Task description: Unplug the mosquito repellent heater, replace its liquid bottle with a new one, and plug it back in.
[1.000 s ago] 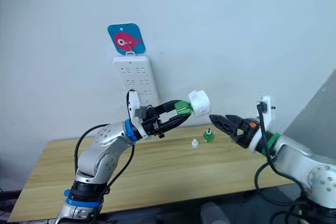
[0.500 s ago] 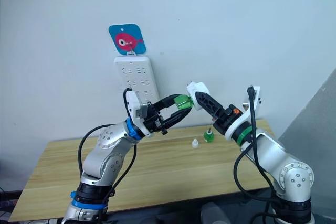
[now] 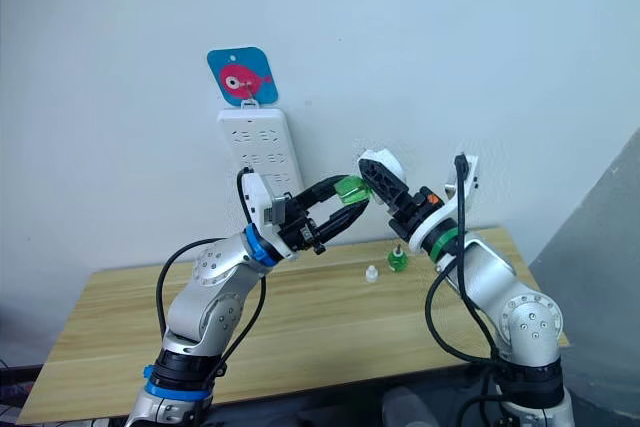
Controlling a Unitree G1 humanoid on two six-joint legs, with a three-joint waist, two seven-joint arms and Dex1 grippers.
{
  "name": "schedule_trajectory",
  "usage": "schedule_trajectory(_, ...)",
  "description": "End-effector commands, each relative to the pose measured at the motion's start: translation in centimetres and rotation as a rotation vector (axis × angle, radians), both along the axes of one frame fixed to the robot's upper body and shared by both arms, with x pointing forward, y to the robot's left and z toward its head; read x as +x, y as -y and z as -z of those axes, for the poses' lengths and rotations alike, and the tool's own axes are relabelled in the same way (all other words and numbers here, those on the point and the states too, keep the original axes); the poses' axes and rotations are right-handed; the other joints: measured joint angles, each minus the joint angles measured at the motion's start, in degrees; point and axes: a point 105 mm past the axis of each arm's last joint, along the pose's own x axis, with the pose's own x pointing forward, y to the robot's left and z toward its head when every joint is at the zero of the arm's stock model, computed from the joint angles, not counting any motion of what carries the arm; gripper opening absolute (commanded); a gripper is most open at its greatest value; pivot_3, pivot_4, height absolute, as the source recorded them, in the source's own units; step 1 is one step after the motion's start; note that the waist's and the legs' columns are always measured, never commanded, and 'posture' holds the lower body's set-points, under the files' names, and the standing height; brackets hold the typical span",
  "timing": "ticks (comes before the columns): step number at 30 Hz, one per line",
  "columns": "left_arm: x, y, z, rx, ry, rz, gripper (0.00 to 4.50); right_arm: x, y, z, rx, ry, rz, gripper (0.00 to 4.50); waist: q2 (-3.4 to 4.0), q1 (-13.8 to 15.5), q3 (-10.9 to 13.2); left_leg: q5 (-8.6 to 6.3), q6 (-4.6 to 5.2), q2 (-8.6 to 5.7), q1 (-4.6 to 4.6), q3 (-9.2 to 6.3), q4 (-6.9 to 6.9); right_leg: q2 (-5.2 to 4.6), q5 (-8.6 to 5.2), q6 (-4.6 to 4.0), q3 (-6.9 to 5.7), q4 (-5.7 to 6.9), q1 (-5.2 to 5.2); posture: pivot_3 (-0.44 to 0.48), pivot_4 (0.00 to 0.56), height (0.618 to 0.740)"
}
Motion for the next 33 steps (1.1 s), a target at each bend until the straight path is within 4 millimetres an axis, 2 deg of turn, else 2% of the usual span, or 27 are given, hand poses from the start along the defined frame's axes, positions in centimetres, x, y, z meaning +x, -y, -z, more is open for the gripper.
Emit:
schedule_trajectory(1,-0.5,0.2,-0.9,-0.008,0.051,0.009,2.34,0.0,-0.3,-1.6,0.027,0.056,-0.006,3.93,0.0,0.0,0.0,0.0,0.0,0.0,0.0,0.0,0.0,0.0,0.0,0.0,0.0,0.0,0.0,-0.189,0.006,0.74)
schedule_trajectory(3,-0.6,0.2,-0.8,-0.007,0.049,0.013,2.34,0.0,-0.5,-1.8,0.03,0.058,-0.007,3.27,0.01,-0.1,0.0,0.0,0.0,0.0,0.0,0.02,0.0,0.0,0.0,0.0,0.02,0.0,-0.01,-0.189,0.006,0.74)
schedule_trajectory(4,-0.6,0.2,-0.8,-0.005,0.051,0.011,2.34,0.0,-0.5,-1.9,0.032,0.059,-0.008,3.16,-0.01,0.0,-0.1,0.0,0.0,0.01,-0.01,0.02,0.0,0.01,0.0,0.0,0.03,0.0,-0.02,-0.187,0.005,0.74)
schedule_trajectory(15,-0.5,-0.2,-0.3,0.01,0.046,-0.01,2.34,-0.1,-0.8,-2.2,0.026,0.064,-0.013,3.14,0.01,0.0,-0.1,0.0,0.0,0.01,-0.01,0.02,-0.01,0.01,0.0,0.0,0.03,-0.01,-0.03,-0.186,0.007,0.74)
schedule_trajectory(16,-0.5,-0.4,-0.1,0.019,0.045,-0.014,3.07,-0.2,-0.7,-2.3,0.025,0.065,-0.011,3.14,0.01,0.0,-0.1,0.0,0.0,0.01,-0.01,0.02,-0.01,0.01,0.0,0.0,0.03,-0.01,-0.03,-0.186,0.007,0.74)
schedule_trajectory(19,-0.2,-1.4,0.9,0.058,0.015,-0.058,3.86,-0.2,-0.6,-2.3,0.018,0.071,-0.003,3.12,0.01,0.0,-0.1,0.0,0.0,0.01,-0.01,0.03,-0.02,0.01,0.0,0.0,0.04,-0.01,-0.03,-0.192,0.011,0.74)
schedule_trajectory(21,-0.3,-2.5,1.7,0.092,-0.016,-0.083,4.5,-0.2,-0.4,-2.4,-0.006,0.087,0.004,3.12,0.01,-0.1,-0.1,0.0,0.01,0.02,-0.01,0.03,-0.04,0.01,0.0,0.0,0.04,-0.01,-0.05,-0.198,0.014,0.74)
schedule_trajectory(27,-0.9,-7.0,3.2,0.169,-0.117,-0.171,4.5,-0.4,0.0,-2.6,-0.186,0.198,0.036,3.11,0.01,-0.1,-0.1,0.0,0.01,0.06,-0.02,0.07,-0.15,0.02,-0.01,0.0,0.07,-0.01,-0.15,-0.204,0.028,0.74)
schedule_trajectory(31,-0.6,-11.0,2.9,0.184,-0.175,-0.265,4.5,-0.8,0.2,-2.7,-0.37,0.312,0.039,3.11,-0.01,0.0,-0.1,0.0,0.0,0.06,0.02,0.1,-0.37,0.01,-0.02,0.01,0.08,-0.12,-0.19,-0.2,0.041,0.74)
schedule_trajectory(33,-0.2,-13.0,2.3,0.188,-0.19,-0.303,4.5,-1.1,0.3,-2.1,-0.464,0.357,0.021,3.11,-0.04,0.0,-0.1,0.0,0.0,0.06,0.07,0.12,-0.53,0.01,-0.02,0.01,0.1,-0.17,-0.21,-0.198,0.043,0.74)
